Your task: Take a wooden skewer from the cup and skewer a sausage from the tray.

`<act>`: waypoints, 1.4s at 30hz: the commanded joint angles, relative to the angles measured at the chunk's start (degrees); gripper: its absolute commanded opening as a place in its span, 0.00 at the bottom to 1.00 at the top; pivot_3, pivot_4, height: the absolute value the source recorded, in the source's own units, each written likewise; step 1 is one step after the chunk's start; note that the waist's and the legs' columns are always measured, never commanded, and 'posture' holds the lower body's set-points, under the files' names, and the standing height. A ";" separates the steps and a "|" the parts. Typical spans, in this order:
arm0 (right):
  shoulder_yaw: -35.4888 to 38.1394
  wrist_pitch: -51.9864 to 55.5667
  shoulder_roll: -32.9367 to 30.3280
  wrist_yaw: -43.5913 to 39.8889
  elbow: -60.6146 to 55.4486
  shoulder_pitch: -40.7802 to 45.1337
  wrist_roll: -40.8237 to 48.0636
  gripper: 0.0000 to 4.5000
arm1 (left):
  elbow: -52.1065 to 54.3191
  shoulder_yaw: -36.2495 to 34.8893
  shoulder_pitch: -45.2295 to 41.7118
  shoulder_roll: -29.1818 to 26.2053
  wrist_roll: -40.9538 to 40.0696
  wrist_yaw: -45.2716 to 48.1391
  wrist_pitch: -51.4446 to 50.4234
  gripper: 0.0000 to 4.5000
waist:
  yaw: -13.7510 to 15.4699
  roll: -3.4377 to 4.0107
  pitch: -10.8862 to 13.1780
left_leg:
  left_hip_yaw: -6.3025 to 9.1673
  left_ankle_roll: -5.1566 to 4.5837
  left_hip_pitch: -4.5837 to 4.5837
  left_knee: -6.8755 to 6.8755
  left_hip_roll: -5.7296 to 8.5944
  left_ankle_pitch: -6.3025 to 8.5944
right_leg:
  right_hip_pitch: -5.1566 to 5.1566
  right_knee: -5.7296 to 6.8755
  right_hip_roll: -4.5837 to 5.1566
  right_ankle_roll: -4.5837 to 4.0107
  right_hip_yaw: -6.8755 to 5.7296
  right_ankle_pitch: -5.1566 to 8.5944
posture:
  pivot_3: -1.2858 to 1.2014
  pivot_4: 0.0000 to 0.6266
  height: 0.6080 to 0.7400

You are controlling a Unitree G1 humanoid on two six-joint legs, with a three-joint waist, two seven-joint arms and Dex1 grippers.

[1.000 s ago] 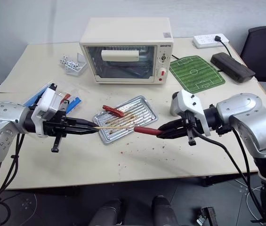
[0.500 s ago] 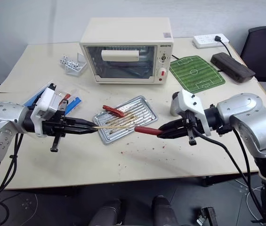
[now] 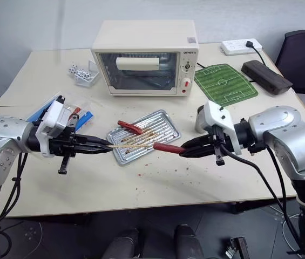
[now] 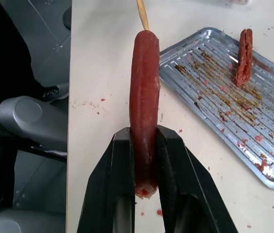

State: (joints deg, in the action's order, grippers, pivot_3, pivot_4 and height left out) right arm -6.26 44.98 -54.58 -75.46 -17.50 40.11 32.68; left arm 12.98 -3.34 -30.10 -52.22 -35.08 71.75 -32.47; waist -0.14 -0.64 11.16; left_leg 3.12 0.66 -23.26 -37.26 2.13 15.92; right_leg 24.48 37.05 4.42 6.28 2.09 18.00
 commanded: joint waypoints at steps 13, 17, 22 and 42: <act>-0.18 -2.76 0.17 -0.51 -0.85 -0.76 -0.87 0.12 | 1.61 -0.67 -1.16 -0.70 -0.49 0.81 0.31 0.00 | 0.02 0.00 0.00 | 0.00 0.00 0.00 0.00 0.00 0.00 | 0.00 0.00 0.00 0.00 0.00 0.00 | 0.52 0.24 1.00; 0.11 -2.77 0.05 -0.35 -0.12 -0.91 -0.91 0.12 | 1.57 -0.99 -0.92 -1.06 -0.46 1.20 0.22 0.00 | 0.00 0.00 0.00 | 0.00 0.00 0.00 -0.01 0.00 0.00 | 0.00 0.02 0.00 0.00 0.00 0.00 | 0.52 0.24 1.00; 0.19 -2.89 -0.03 -0.35 0.04 -0.72 -0.94 0.12 | 1.69 -0.95 -1.16 -1.05 -0.68 1.23 -0.12 0.00 | 0.01 0.00 0.00 | 0.00 0.00 0.00 -0.01 0.00 0.00 | 0.00 0.02 0.00 0.00 0.00 0.00 | 0.52 0.24 1.00; 2.14 -1.28 -1.34 0.08 -3.22 -0.87 1.73 0.12 | -1.78 0.05 -3.09 -0.76 0.98 2.49 1.46 0.00 | 0.02 0.00 0.00 | 0.00 0.00 0.00 -0.03 0.01 0.00 | 0.00 0.02 -0.01 0.00 0.00 0.00 | 0.52 0.24 1.00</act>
State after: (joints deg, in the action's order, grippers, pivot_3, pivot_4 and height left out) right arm -6.34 44.83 -54.70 -75.07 -20.36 39.35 34.34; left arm 10.57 -1.34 -33.16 -51.97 -34.26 73.96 -31.86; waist -0.12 -0.64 11.16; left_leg 3.12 0.66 -23.27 -37.29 2.13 15.92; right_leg 24.48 37.07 4.41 6.28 2.09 18.00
